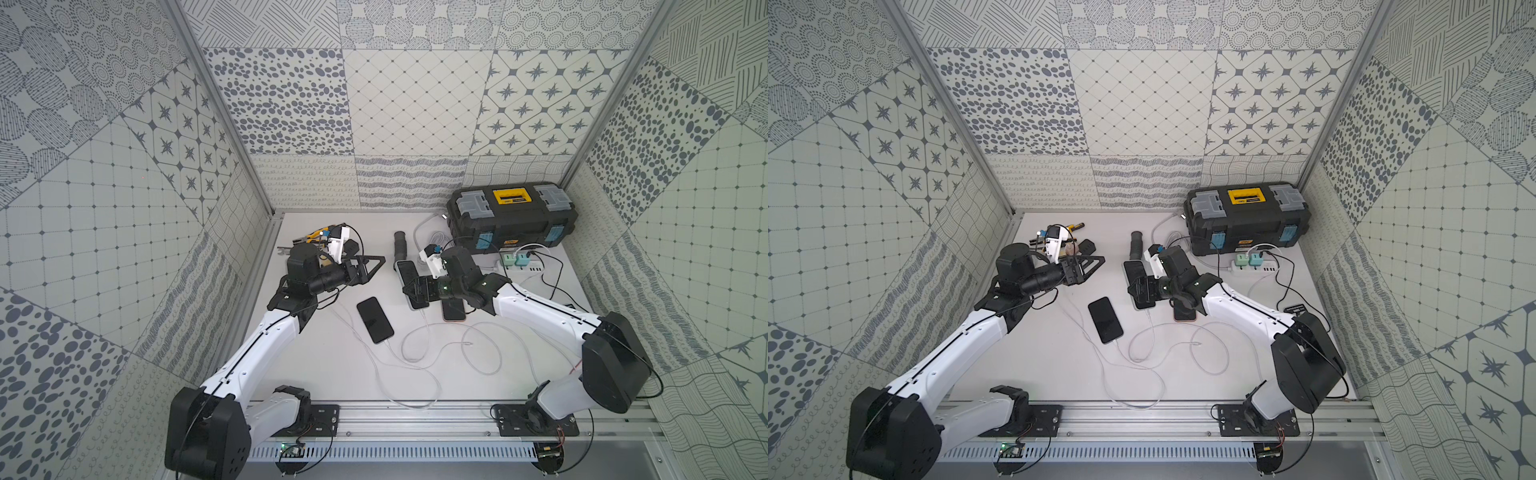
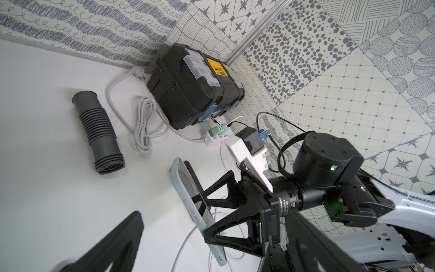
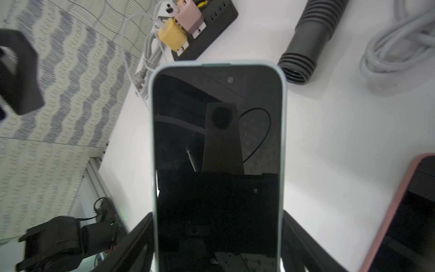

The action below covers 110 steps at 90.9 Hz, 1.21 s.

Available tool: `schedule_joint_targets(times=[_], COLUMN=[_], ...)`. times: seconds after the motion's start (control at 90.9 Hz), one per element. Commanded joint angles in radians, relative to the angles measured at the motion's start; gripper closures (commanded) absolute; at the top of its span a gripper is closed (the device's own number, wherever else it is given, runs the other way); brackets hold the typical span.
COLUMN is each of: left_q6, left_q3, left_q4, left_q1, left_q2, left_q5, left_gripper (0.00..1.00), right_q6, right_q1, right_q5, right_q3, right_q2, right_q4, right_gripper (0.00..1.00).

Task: Unplug the charging cable from the phone
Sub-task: Pick up the phone at the center of the board.

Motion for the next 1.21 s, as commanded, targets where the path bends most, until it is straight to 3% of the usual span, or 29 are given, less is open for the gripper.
schedule_joint_targets(times=[0.0, 0.154, 0.517, 0.869, 1.035, 1.2], left_q6=[-0.047, -0.129, -0.281, -0.426, -0.575, -0.627], left_q3=[0.011, 0.006, -0.016, -0.037, -0.04, -0.036], left_q4=[0.118, 0.236, 0.472, 0.697, 0.905, 0.969], left_q1=[0.003, 0.003, -0.013, -0.021, -0.027, -0.027], left_q2=[0.023, 0.054, 0.102, 0.133, 0.205, 0.249], left_q5=[0.114, 0.201, 0.321, 0.382, 0.416, 0.418], left_gripper=[0.02, 0.02, 0.02, 0.02, 0.02, 0.02], right_q6=[0.045, 0.155, 0.33, 0.429, 0.502, 0.468], right_q1=[-0.034, -0.078, -0.08, -0.081, -0.079, -0.073], right_q5=[-0.21, -0.371, -0.572, -0.64, -0.663, -0.646], right_q3=[-0.019, -0.064, -0.08, -0.077, -0.098, -0.104], right_q2=[-0.061, -0.089, -0.069, -0.039, -0.023, -0.023], right_q4=[0.229, 0.411, 0.708, 0.824, 0.929, 0.881], right_gripper=[0.42, 0.42, 0.42, 0.41, 0.41, 0.42])
